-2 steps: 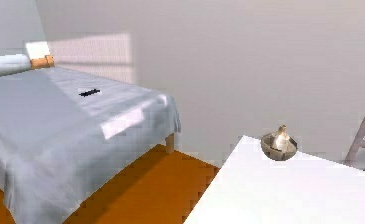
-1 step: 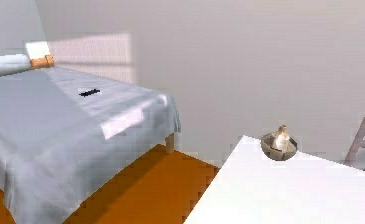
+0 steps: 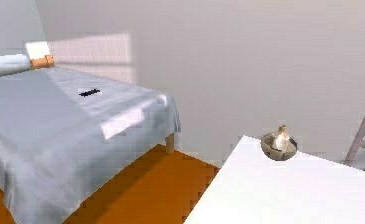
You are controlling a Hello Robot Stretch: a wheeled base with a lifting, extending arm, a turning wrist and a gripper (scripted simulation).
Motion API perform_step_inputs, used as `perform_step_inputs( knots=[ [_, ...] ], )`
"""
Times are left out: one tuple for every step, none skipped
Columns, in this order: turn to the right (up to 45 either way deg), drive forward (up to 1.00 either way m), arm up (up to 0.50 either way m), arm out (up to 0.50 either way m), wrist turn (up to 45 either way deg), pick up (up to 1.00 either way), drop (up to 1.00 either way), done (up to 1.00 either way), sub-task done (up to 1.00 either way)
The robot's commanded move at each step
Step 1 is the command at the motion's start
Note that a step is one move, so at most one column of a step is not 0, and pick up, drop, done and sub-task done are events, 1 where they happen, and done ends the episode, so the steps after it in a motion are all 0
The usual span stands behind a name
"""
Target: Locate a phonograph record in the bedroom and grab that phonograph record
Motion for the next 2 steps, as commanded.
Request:
perform_step_inputs(
  knots=[
    [0.0, 0.00, -0.32, 0.00, 0.0, 0.00, 0.00, 0.00, 0.00],
    [0.0, 0.00, 0.02, 0.00, 0.0, 0.00, 0.00, 0.00, 0.00]
  ],
)
